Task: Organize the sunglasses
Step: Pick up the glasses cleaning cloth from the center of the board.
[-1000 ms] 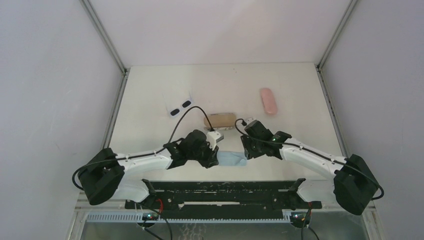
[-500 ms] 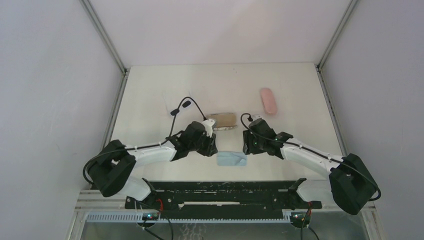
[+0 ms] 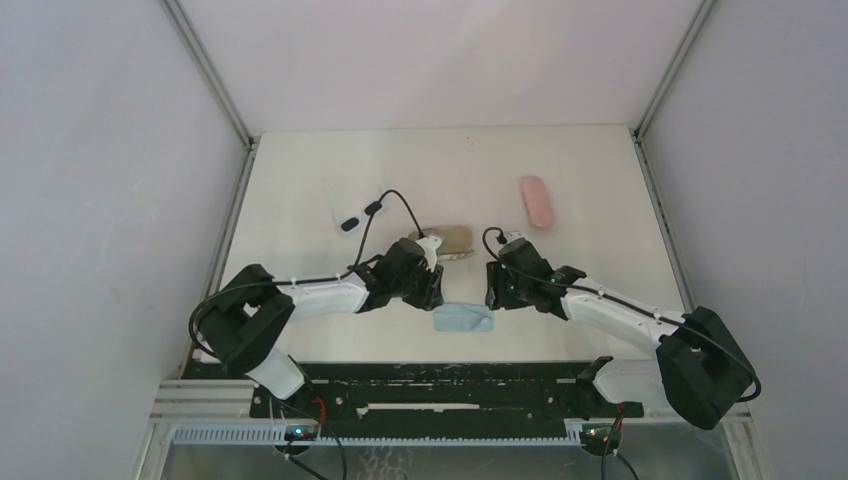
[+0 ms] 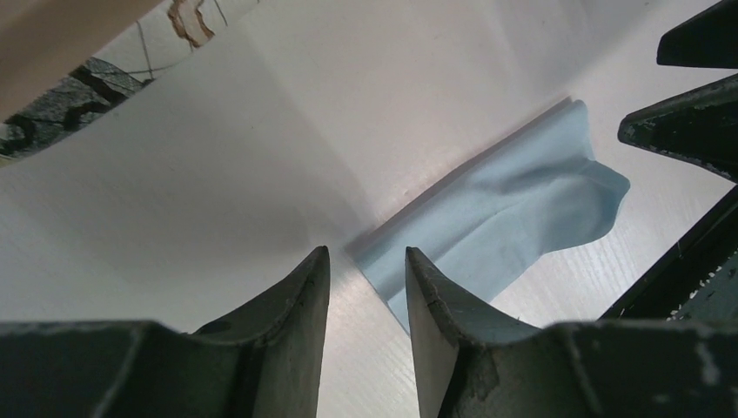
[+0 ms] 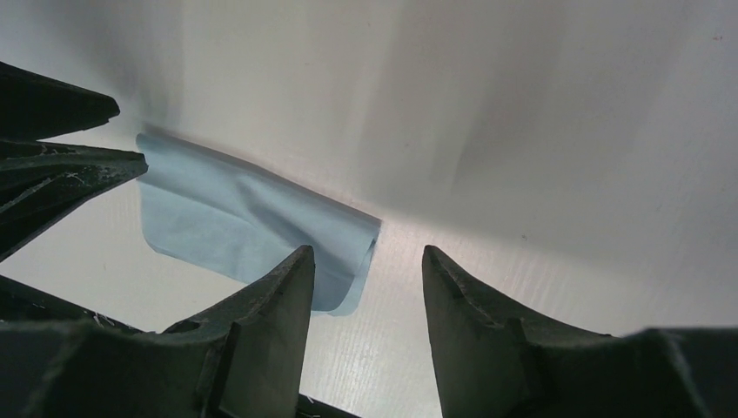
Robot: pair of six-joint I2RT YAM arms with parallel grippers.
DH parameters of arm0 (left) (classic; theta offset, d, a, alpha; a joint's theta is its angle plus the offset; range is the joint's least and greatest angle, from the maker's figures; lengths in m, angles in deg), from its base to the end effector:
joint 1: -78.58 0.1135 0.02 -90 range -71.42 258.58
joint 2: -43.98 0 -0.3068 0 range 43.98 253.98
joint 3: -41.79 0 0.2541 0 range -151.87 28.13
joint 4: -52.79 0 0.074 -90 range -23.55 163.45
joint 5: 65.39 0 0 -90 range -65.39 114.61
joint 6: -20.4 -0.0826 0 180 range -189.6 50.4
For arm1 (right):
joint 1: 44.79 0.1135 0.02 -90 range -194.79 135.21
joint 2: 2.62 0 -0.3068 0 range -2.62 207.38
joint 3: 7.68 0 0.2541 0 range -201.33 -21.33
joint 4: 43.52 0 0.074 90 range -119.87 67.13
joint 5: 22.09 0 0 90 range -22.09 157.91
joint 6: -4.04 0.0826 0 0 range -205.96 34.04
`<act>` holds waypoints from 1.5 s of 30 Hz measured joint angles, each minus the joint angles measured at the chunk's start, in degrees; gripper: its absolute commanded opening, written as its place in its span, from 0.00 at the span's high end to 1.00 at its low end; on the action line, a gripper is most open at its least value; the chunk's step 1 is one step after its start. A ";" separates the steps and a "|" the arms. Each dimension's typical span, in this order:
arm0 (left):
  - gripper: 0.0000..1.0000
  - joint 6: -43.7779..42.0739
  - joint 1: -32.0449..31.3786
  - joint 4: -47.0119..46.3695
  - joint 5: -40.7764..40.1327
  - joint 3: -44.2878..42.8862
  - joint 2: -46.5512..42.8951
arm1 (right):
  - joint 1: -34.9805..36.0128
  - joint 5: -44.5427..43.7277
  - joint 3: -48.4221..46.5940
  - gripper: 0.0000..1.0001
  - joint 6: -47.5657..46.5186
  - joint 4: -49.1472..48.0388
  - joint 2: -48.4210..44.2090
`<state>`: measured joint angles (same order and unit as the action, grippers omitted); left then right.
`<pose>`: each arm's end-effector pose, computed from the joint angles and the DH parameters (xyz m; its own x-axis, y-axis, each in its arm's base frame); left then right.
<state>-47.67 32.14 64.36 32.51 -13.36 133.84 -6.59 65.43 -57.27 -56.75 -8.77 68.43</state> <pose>0.2232 -0.2512 0.1630 -0.7545 0.2566 -0.6040 0.5406 0.7649 -0.3503 0.1939 0.1480 0.1806 -0.8623 -0.0582 -0.5030 -0.2040 0.9491 0.2400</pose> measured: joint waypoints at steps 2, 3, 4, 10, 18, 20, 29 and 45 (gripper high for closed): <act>0.56 -0.02 -0.94 1.29 -1.42 -0.66 0.35 | -0.13 0.00 0.28 0.51 0.02 -0.02 0.00; 0.56 -0.04 -1.40 1.70 -1.97 -0.92 0.50 | -0.24 0.00 0.37 0.51 0.00 -0.07 0.00; 0.55 -0.04 -1.99 2.45 -2.89 -1.33 0.66 | -0.24 0.00 0.46 0.51 0.02 -0.11 0.00; 0.55 0.00 -4.24 5.01 -6.45 -3.19 1.73 | -0.35 0.02 0.79 0.51 0.02 -0.42 0.00; 0.58 -0.02 -5.49 6.43 -9.84 -4.92 3.50 | -0.68 0.15 1.46 0.51 0.00 -0.79 -0.11; 0.59 -0.02 -6.05 6.67 -10.69 -5.22 3.72 | -0.87 0.17 1.66 0.51 0.00 -0.83 -0.17; 0.63 -0.04 -8.48 7.41 -13.18 -5.49 3.89 | -1.38 0.26 2.03 0.51 -0.02 -0.85 -0.94; 0.97 -0.02 -10.23 7.45 -15.28 -5.49 4.24 | -1.75 1.09 2.16 0.50 -0.09 -0.81 -1.62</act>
<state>-47.69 21.92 71.82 17.24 -18.85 138.08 -8.34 66.52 -55.11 -56.83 -9.57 66.81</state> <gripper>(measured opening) 0.064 0.495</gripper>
